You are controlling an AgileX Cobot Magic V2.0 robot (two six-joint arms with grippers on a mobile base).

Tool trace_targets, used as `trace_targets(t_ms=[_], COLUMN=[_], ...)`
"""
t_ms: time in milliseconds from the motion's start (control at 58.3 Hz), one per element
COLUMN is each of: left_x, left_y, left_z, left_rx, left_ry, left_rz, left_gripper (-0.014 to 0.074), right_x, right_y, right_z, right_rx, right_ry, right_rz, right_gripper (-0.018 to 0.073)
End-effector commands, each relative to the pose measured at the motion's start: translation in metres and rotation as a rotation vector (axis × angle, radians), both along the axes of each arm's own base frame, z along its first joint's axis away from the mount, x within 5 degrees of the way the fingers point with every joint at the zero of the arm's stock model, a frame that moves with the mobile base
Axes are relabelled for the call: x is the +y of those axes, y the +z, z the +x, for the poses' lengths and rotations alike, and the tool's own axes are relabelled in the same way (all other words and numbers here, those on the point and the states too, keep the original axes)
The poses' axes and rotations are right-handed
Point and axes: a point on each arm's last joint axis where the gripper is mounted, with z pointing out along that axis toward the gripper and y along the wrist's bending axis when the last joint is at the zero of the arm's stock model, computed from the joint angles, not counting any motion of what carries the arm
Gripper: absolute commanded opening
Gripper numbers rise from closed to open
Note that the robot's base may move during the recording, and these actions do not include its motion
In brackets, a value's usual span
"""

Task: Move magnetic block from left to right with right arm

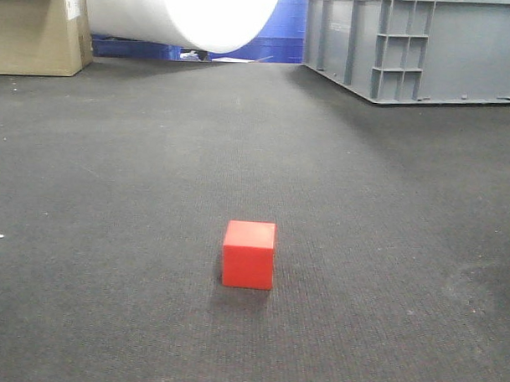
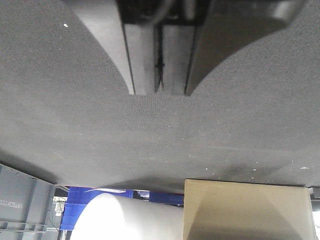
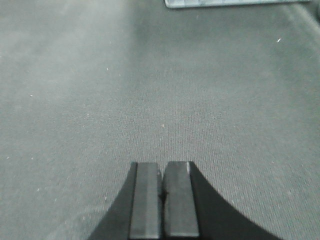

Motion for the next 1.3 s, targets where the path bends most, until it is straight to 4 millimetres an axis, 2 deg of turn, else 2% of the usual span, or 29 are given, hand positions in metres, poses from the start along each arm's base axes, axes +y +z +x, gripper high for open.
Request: trace_targets(t_ms=[0,137,257,721,858,1047,1287], left_x=[0.000,0.000,0.000,0.000,0.000,0.000,0.000], left_y=[0.004,0.004,0.004,0.004,0.004,0.004,0.004], left_z=[-0.001,-0.001,-0.001,-0.001,-0.001,-0.001,-0.001], left_rx=[-0.077,-0.077,-0.077,-0.077,-0.077,-0.077,-0.077], left_ry=[-0.001,-0.001,-0.001,-0.001,-0.001,-0.001,-0.001], left_rz=[-0.008,-0.008,-0.008,-0.008,-0.008,-0.008,-0.008], left_gripper=[-0.0117,-0.0117,-0.0117,-0.0117,-0.0117,-0.0117,-0.0117], right_x=[-0.002,-0.003,-0.003,-0.003,-0.005,-0.005,-0.005], right_y=[0.015,0.010,0.006,0.004,-0.001,-0.021,-0.048], right_z=[-0.011,-0.031,-0.040,-0.041,-0.046,-0.052,-0.048], right_rx=[-0.176,-0.276,-0.324,-0.338,-0.414,-0.480,-0.441], right_ry=[-0.022,-0.022,-0.023,-0.025,-0.033,-0.041,-0.041], right_rz=[-0.003,-0.001,0.001,-0.002,-0.099,-0.063,-0.065], right_gripper=[0.0056,0.0056,0.0056,0.0056,0.0056,0.0056,0.0056])
